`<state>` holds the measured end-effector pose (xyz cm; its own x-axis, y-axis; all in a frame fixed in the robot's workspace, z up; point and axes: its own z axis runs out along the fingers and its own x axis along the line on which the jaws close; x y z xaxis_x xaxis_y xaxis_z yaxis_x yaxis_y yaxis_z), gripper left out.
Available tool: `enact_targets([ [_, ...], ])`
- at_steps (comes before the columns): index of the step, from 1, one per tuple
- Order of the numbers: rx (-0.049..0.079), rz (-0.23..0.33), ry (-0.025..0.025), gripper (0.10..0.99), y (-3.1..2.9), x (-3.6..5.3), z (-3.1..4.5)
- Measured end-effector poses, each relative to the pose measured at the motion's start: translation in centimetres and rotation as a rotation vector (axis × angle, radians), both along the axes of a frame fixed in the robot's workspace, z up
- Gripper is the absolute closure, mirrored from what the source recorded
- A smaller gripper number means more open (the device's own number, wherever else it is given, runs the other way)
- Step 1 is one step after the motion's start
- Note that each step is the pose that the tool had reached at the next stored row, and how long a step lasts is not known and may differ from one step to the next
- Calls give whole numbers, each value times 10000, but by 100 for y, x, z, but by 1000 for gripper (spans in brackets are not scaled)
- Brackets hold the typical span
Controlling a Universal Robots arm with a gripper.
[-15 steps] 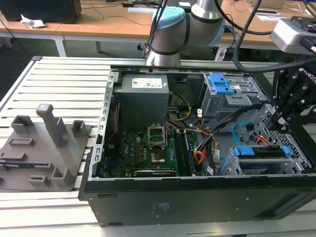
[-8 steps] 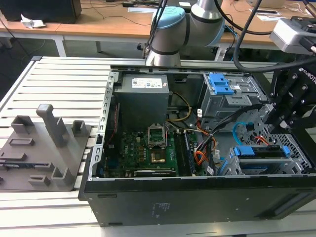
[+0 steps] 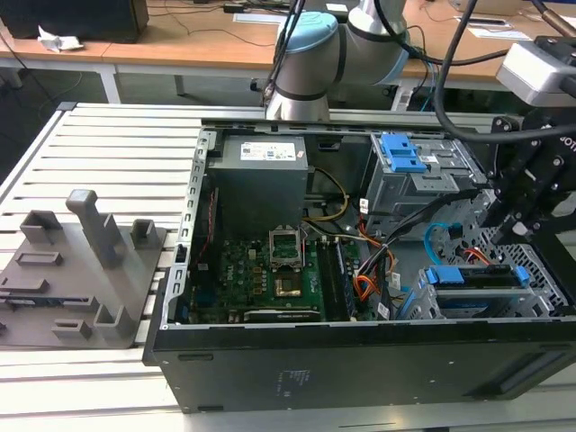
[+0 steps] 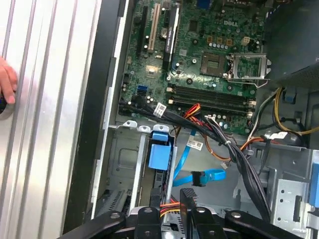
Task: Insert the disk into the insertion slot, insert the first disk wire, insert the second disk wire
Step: 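Insert the second disk wire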
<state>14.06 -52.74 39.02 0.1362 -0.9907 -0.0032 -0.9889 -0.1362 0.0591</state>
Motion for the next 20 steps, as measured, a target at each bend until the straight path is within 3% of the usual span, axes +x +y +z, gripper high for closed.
enact_targets([
  [1,0,0,-5,784,53,-72,-16],
  [2,1,-1,-8,784,143,-134,-66],
  [3,0,1,-7,784,183,-142,-109],
  [8,-4,4,-8,784,248,-145,-265],
  [10,-174,3,-7,784,250,-145,-294],
  [12,-255,3,-7,784,250,-145,-293],
  [13,-295,3,-7,800,250,-145,-293],
  [14,-334,4,-7,922,250,-145,-293],
  [17,-429,3,-8,922,243,-145,-291],
  [18,-426,3,-7,922,216,-145,-292],
  [20,-425,3,-7,922,75,-146,-293],
])
